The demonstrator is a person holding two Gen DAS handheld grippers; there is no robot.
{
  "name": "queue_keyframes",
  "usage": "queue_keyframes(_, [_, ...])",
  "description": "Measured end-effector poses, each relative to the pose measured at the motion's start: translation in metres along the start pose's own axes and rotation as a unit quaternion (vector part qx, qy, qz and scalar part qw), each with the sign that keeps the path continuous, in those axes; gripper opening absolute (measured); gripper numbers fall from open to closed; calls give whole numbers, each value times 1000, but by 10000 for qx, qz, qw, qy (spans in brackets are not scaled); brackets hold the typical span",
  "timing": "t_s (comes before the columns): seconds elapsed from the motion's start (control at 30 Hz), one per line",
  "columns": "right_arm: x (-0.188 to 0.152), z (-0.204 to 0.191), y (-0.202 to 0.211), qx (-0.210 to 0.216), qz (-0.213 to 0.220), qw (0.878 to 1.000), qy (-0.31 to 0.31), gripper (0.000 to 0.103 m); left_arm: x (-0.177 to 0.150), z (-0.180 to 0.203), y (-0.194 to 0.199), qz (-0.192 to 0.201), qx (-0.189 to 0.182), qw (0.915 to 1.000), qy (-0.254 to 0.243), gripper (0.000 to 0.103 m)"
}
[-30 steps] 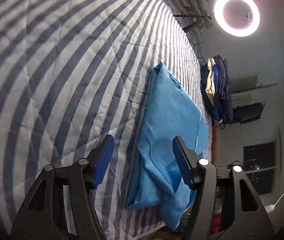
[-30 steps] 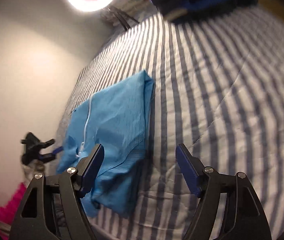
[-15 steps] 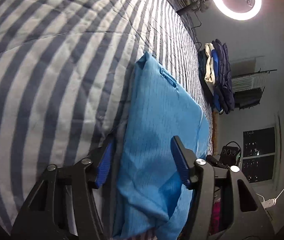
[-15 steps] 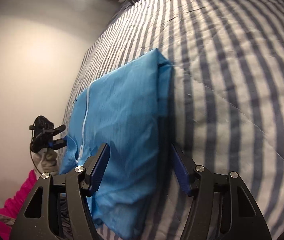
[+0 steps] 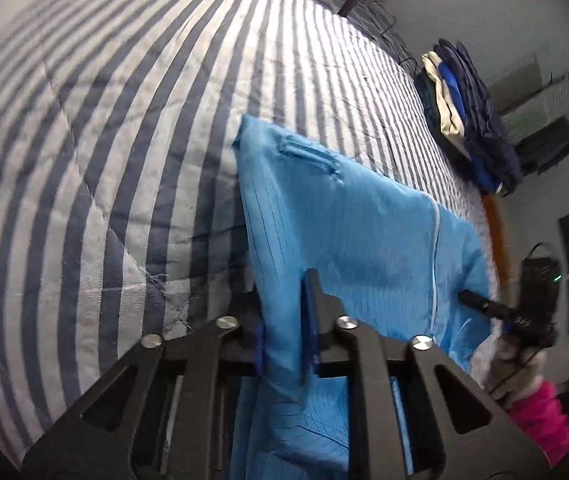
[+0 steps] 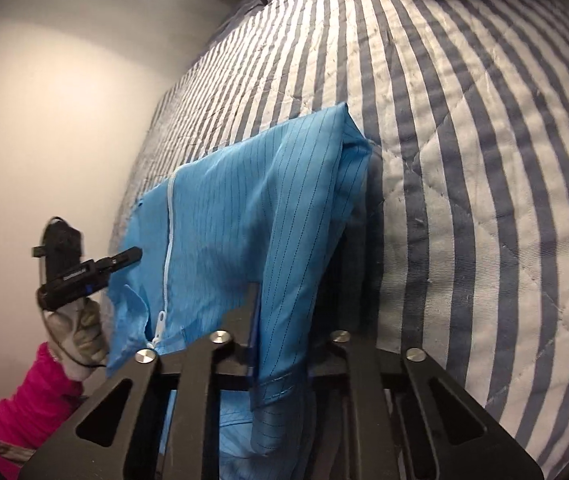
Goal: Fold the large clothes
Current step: 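Grasp the folded coat's edge with the left tool while the right tool grasps beside it, then lift the folded coat with both tools and carry it toward the dark clothes stack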
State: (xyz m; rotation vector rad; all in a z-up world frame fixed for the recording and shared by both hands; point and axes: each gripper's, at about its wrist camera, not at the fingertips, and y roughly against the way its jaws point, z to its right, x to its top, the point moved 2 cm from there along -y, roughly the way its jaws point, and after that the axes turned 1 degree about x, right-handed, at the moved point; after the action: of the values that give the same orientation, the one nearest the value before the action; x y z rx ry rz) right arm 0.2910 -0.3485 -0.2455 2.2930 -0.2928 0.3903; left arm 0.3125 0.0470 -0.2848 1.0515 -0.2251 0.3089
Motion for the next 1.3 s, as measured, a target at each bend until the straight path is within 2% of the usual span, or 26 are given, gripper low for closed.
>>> queue_keyframes(0.1, [4, -29, 0, -536, 53, 9979, 367, 8, -5, 21, 10, 229, 311, 9982, -464, 7])
queue_keyframes(0.23, [4, -63, -3, -1116, 164, 9898, 873, 6, -12, 43, 22, 455, 513, 9936, -896, 5])
queue_keyframes(0.37, [0, -95, -4, -1661, 309, 9743, 1487, 5, -12, 55, 34, 596, 369, 9936, -880, 4])
queue_keyframes(0.53, [2, -118, 0, -1811, 502, 9655, 1802, 4, -14, 70, 50, 721, 179, 9920, -1020, 4])
queue_keyframes(0.63, [2, -128, 3, -2040, 622, 9544, 2089, 4, -12, 87, 52, 777, 107, 9900, -1177, 4])
queue_keyframes(0.8, [9, -134, 27, -2130, 833, 9465, 2276, 4, -2, 120, 51, 860, -107, 9871, -1344, 4])
queue_keyframes(0.9, [12, -127, 53, -2267, 1009, 9377, 2431, 4, 7, 144, 49, 924, -206, 9838, -1521, 4])
queue_keyframes(1.07, [22, -110, 90, -2387, 1263, 9334, 2364, 4, 28, 178, 44, 1013, -424, 9804, -1633, 4])
queue_keyframes(1.3, [65, -97, 143, -2870, 1692, 9094, 2489, 4, 73, 244, 34, 1231, -748, 9697, -1971, 4])
